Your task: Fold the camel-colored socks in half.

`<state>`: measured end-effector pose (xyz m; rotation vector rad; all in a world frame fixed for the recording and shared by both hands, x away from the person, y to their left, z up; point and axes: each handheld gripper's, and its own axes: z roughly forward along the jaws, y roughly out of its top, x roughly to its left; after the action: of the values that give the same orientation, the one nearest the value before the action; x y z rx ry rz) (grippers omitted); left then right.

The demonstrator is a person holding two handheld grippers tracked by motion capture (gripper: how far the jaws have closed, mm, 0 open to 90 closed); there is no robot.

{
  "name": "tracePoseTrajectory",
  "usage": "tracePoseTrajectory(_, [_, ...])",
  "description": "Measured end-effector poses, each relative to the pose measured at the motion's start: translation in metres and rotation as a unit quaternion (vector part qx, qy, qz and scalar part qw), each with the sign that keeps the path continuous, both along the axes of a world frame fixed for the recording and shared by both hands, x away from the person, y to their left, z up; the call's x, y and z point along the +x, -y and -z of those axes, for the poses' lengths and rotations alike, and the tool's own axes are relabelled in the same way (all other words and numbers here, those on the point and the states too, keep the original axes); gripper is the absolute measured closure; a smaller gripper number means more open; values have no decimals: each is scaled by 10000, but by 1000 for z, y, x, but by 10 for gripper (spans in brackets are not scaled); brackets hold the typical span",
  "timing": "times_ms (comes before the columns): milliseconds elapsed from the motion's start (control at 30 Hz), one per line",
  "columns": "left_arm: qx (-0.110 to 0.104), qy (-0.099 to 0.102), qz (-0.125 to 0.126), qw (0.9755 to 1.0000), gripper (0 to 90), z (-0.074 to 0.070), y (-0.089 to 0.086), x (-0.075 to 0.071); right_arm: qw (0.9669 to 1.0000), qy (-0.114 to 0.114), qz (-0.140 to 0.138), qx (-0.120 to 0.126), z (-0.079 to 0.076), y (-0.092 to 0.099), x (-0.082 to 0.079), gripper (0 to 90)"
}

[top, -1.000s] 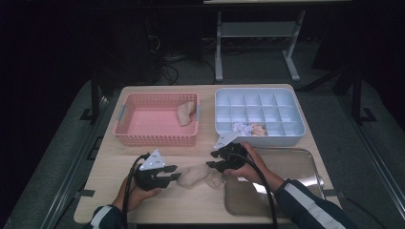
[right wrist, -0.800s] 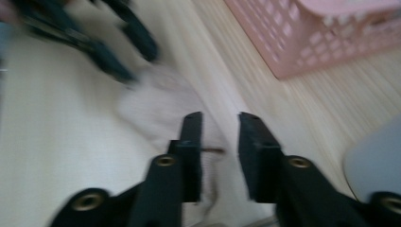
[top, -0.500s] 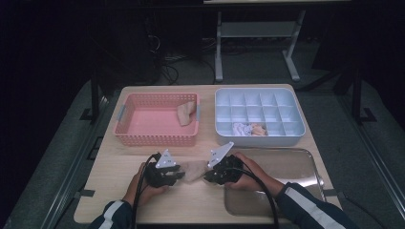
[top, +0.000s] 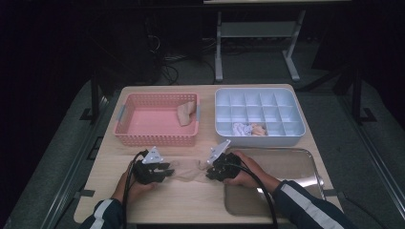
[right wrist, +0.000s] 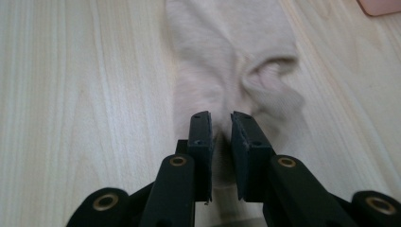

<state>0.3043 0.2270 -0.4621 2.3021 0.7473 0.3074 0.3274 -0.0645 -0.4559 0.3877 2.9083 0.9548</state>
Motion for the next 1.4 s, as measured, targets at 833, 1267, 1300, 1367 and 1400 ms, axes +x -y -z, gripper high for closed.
tracePoseTrajectory(833, [35, -10, 243, 9997, 642, -1, -8, -25, 9997, 151, 143, 150, 2, 2, -11, 808])
tracePoseTrajectory(1267, [-30, -18, 378, 9993, 635, 0, -15, -37, 9998, 168, 49, 49, 2, 6, -34, 765])
tracePoseTrajectory(1300, [-50, -6, 398, 9992, 633, 1, -15, -37, 9998, 169, 37, 53, 2, 6, -34, 764])
tracePoseTrajectory(1367, [-55, -3, 419, 9991, 630, 1, -16, -37, 9999, 138, 45, 52, 2, 7, -34, 762])
tracePoseTrajectory(1400, [-51, 3, 432, 9991, 627, 1, -16, -36, 9999, 140, 25, 57, 2, 7, -34, 762])
